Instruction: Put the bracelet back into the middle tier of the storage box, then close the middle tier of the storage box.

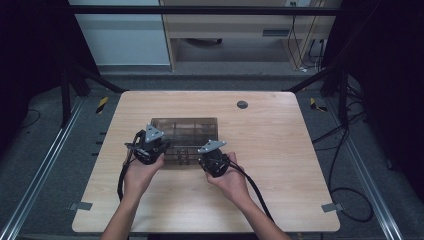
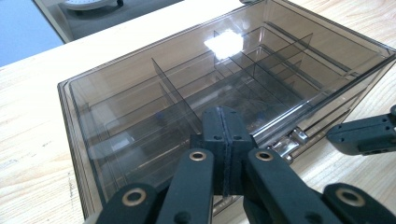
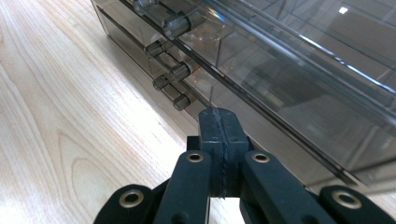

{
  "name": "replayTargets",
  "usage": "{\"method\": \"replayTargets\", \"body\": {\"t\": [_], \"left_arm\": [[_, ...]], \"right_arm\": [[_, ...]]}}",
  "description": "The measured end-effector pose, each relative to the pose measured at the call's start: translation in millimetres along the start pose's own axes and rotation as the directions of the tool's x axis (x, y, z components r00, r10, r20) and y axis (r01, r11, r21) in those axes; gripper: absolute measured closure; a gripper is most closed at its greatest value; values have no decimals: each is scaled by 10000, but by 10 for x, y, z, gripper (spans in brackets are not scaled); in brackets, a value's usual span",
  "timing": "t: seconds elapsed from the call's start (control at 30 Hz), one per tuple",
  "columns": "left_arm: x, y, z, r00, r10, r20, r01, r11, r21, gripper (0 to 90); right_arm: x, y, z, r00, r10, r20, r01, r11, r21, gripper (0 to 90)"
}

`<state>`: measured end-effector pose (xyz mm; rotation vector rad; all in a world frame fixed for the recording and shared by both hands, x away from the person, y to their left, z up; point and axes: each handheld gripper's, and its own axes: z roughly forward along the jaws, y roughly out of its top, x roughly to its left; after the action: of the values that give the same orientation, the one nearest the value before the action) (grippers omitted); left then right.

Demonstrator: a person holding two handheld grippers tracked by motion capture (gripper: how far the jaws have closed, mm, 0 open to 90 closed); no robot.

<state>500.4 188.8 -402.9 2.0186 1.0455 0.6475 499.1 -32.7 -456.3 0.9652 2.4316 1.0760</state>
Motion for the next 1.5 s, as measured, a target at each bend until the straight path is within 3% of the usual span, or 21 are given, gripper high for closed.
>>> {"method": "replayTargets", "body": {"t": [0.6, 1.17, 1.27, 1.33, 1.5], "left_arm": [[-36, 18, -90, 9992, 328, -221, -332, 9993, -158, 896], [44, -48, -227, 9998, 109, -140, -115, 9990, -428, 873], [21, -88, -252, 9991, 353, -244, -361, 9987, -347, 839], [8, -110, -264, 9985, 462, -309, -471, 9984, -306, 805], [2, -110, -285, 9970, 279, -719, -298, 9992, -253, 625]], "right_arm": [[-53, -106, -227, 9997, -253, -58, 253, 9997, -17, 900], [-157, -157, -442, 9996, -96, -259, 91, 9998, -192, 900], [-182, -188, -472, 9995, -62, -311, 57, 9998, -166, 900], [-206, -212, -496, 9996, -24, -296, 20, 9999, -151, 855], [-260, -288, -570, 9993, 50, -365, -55, 9999, -137, 798]]}}
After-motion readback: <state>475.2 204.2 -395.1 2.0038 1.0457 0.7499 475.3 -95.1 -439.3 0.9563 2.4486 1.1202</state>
